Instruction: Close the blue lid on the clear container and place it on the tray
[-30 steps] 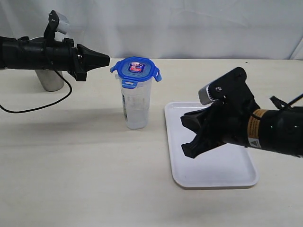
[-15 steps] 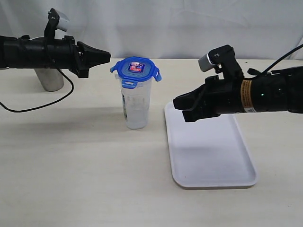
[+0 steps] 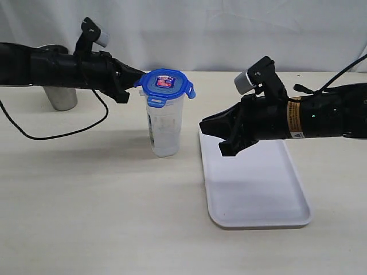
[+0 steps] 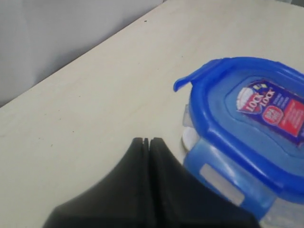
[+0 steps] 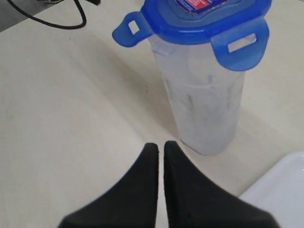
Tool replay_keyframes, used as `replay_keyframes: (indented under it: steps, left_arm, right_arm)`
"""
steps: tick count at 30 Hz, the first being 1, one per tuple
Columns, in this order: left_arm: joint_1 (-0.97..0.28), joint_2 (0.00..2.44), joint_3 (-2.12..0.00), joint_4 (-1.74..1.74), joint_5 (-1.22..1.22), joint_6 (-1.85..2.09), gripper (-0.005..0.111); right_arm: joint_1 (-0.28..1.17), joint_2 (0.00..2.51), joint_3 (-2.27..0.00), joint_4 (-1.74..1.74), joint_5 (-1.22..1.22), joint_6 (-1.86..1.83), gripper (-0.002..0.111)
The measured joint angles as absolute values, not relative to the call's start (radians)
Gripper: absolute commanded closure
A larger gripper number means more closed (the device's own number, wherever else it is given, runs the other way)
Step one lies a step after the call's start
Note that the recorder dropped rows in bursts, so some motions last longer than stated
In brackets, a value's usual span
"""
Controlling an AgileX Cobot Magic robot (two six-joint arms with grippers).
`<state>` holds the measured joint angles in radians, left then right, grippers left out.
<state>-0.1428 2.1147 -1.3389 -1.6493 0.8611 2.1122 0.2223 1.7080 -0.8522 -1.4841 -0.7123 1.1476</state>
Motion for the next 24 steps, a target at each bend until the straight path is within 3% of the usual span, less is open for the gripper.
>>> replay_keyframes:
  steps: [24]
  left_arm:
    - [-0.16,2.115,-1.339,-1.579,0.813,2.106,0.107]
  right_arm:
    - [0.222,1.829,-0.996,-1.469,-0.723,1.144,0.104]
